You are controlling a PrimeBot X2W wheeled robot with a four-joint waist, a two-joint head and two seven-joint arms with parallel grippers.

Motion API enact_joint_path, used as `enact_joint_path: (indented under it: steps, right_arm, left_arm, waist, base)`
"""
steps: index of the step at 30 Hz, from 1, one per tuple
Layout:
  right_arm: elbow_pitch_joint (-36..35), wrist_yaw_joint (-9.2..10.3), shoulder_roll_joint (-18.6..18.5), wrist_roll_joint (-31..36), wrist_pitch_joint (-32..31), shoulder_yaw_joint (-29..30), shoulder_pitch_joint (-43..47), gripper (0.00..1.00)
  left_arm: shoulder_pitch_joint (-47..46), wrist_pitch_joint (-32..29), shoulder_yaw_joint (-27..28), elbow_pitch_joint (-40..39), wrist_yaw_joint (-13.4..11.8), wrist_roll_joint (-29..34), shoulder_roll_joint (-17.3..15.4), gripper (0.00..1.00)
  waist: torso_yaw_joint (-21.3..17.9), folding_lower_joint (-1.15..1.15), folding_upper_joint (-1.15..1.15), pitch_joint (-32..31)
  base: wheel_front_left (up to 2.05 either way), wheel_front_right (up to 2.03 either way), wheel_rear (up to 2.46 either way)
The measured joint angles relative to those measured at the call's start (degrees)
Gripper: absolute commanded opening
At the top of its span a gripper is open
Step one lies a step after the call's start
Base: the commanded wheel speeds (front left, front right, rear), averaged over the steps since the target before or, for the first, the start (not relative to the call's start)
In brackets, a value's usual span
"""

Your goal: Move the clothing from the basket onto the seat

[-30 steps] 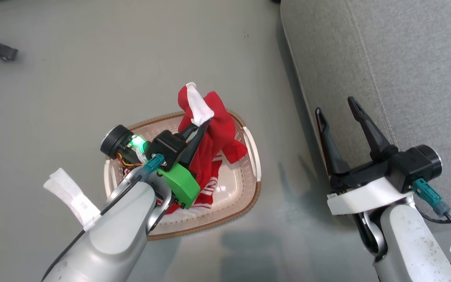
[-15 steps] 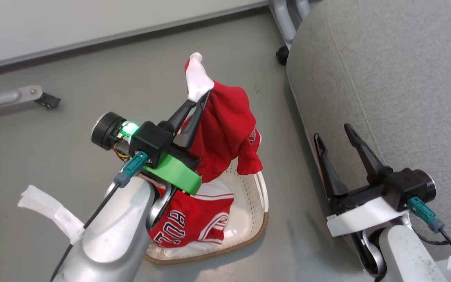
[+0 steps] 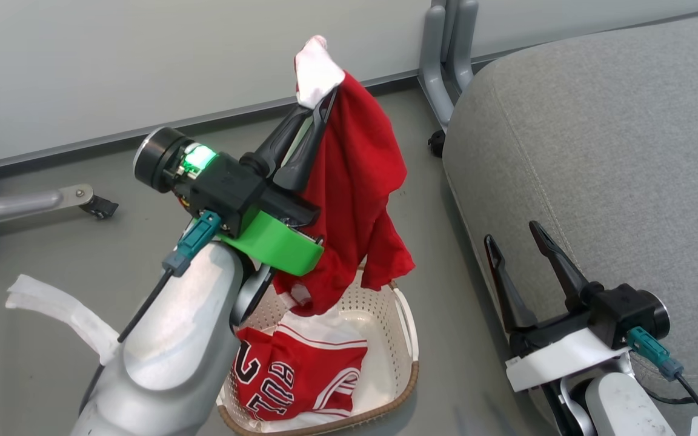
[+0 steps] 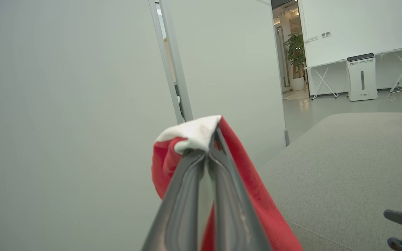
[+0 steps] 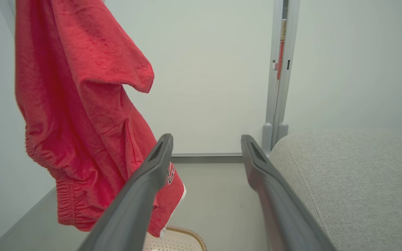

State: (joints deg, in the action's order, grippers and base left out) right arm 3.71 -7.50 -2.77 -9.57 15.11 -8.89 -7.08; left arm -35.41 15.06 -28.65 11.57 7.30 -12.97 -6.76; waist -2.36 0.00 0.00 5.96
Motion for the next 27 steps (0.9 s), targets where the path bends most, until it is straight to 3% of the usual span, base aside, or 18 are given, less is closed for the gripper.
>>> enact_joint_path:
  steps: [12,27]
  right_arm:
    - [-1.3,0.00,0.0,-0.2,0.0,-1.1,0.4,1.00]
    - [0.7,0.00,0.0,-2.1,0.0,-9.7,-5.4,1.00]
  left_arm:
    - [-1.8,0.1,-0.6,-1.1,0.0,0.1,-0.1,0.00]
    - [-2.3,0.1,-2.1,-2.0,0.0,0.2,0.5,0.00]
  waist:
    - [0.8,0.00,0.00,-0.6]
    - [2.5,0.00,0.00,0.4]
  base:
    - [0.00,0.00,0.00]
    - [0.00,0.00,0.00]
